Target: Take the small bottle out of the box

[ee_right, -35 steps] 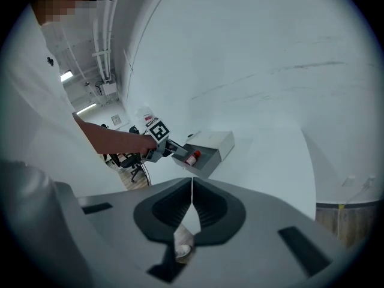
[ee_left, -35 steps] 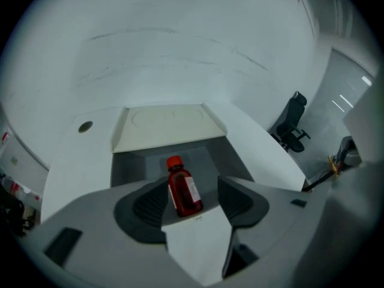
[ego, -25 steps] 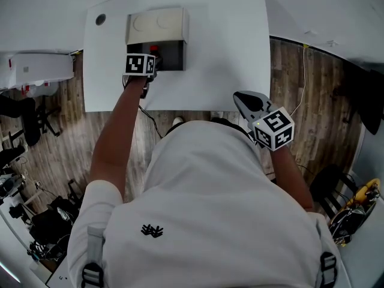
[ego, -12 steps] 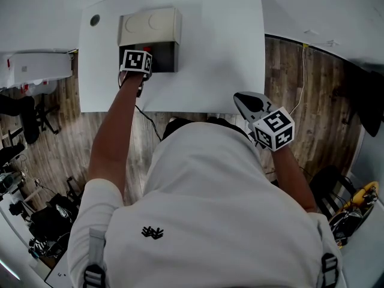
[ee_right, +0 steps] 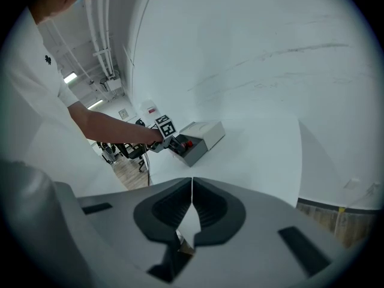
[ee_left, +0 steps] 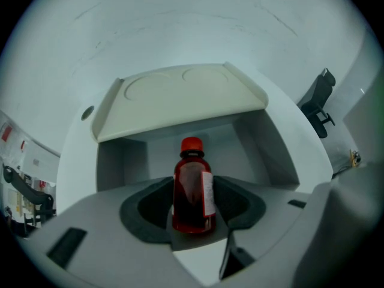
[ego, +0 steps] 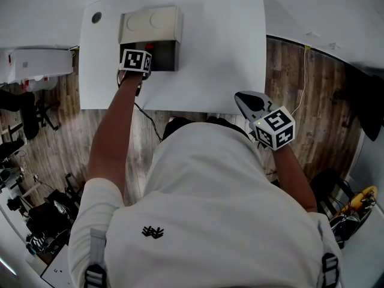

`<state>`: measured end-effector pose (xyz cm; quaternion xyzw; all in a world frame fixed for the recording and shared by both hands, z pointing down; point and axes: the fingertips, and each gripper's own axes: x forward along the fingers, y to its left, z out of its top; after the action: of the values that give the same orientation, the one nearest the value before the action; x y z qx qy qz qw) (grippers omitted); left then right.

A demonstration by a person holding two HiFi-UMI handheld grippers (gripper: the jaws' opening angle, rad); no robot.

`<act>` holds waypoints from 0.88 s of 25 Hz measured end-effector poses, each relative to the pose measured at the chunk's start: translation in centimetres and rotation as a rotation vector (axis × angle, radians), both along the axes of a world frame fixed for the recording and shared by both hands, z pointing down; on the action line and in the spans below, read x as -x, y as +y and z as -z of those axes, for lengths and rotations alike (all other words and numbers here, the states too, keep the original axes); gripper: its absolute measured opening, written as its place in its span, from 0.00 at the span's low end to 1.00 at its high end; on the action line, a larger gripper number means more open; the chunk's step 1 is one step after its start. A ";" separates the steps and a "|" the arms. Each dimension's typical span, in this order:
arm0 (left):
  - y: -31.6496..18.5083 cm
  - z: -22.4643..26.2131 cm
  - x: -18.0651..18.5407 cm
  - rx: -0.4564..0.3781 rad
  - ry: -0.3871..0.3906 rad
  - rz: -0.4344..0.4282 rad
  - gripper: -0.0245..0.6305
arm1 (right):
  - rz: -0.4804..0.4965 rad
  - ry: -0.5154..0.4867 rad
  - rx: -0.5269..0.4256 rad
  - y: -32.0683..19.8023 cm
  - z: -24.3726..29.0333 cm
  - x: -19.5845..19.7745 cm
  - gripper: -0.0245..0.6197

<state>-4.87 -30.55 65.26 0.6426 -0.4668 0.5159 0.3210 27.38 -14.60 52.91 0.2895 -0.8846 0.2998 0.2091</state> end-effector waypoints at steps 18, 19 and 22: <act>0.2 4.4 -1.8 -0.140 0.147 -0.036 0.35 | 0.076 0.003 -0.021 -0.1 0.3 3.1 0.05; 0.3 4.8 -2.0 -0.150 0.159 -0.038 0.35 | 0.080 0.003 -0.023 -0.1 0.3 3.4 0.05; 0.8 5.9 -2.3 -0.180 0.198 -0.039 0.35 | 0.097 0.002 -0.030 -0.1 0.5 4.2 0.05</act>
<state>-2.52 -29.71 59.38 0.7255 -0.4647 0.4121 0.2963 23.19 -14.74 52.46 0.2495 -0.9019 0.2757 0.2200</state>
